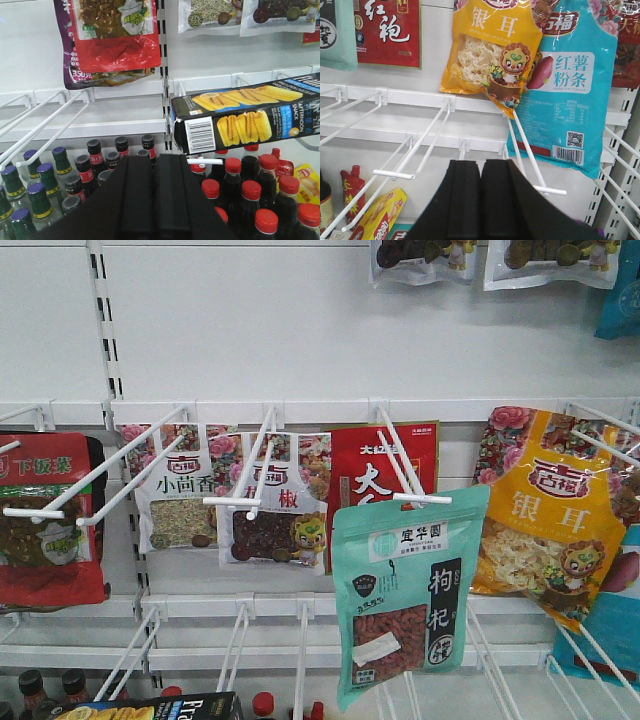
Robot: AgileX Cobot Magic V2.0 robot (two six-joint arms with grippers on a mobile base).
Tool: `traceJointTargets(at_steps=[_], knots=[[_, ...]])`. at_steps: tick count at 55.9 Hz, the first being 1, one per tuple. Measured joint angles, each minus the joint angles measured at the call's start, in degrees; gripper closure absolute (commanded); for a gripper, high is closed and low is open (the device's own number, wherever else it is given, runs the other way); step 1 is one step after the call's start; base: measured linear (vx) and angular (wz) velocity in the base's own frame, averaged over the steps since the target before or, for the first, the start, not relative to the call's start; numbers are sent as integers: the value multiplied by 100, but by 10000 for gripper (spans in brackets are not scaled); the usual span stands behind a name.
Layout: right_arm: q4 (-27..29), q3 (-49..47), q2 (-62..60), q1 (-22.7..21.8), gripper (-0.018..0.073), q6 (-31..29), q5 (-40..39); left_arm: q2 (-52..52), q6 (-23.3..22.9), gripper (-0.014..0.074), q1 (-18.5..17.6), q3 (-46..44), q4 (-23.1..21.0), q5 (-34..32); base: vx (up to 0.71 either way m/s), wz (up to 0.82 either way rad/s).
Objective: Pick snacks and fruit into basket
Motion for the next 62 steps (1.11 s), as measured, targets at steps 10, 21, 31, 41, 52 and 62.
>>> traceJointTargets(at_steps=[10,21,31,41,52,62], knots=[[0,0,0,0,568,0,0,0,0,605,0,0,0,0,0,0],[0,0,0,0,568,0,0,0,0,605,0,0,0,0,0,0],[0,0,0,0,568,0,0,0,0,605,0,0,0,0,0,0],[0,0,0,0,568,0,0,0,0,605,0,0,0,0,0,0],[0,0,0,0,568,0,-224,0,0,605,0,0,0,-33,0,0],[13,0,0,0,568,0,-695,0,0,605,0,0,0,-546,0,0]])
